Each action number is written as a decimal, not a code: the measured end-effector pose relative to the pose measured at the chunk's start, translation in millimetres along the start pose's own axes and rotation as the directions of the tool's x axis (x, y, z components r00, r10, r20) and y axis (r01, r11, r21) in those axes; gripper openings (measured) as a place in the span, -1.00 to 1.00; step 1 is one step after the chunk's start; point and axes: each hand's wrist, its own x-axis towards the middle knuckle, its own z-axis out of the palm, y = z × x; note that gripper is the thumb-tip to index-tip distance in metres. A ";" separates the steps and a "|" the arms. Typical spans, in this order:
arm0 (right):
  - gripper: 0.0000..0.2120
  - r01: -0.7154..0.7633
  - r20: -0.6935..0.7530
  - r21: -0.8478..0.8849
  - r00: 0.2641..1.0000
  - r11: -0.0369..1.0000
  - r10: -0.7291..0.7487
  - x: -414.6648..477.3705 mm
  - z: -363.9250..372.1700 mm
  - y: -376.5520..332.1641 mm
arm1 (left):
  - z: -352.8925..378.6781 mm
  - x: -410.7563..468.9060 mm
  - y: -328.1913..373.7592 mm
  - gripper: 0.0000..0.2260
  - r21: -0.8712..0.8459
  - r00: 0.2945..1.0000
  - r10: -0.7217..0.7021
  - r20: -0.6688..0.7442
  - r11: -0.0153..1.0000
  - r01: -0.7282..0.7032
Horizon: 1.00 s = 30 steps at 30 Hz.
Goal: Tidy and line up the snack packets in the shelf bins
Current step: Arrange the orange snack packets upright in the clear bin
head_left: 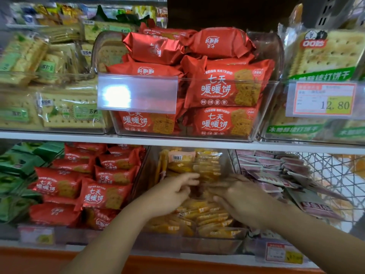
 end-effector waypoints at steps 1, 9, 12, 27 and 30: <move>-0.62 0.002 0.034 0.002 0.999 1.000 -0.002 2.4 -5.2 1.7 | -7.8 -4.2 -0.6 -0.62 0.021 0.997 0.009 -0.082 1.000 -0.007; -0.71 -0.021 -0.055 0.128 0.998 0.992 0.028 69.0 -16.9 -17.0 | -31.2 -33.7 -23.6 -0.77 0.381 0.797 0.120 -0.591 0.913 0.145; -0.66 -0.059 0.115 0.086 0.992 0.995 0.049 102.7 -4.8 -15.9 | -18.5 -40.3 -23.6 -0.75 0.423 0.881 0.003 -0.474 0.878 0.224; -0.84 -0.076 -0.002 -0.074 0.997 0.994 0.076 154.7 4.3 -2.7 | -24.3 -51.8 -25.3 -0.68 0.577 0.985 -0.096 -0.146 0.800 0.164; -0.84 -0.122 -0.160 0.003 0.980 0.993 0.121 157.7 12.2 7.5 | -24.1 -53.0 -25.6 -0.69 0.572 0.986 -0.115 -0.125 0.804 0.166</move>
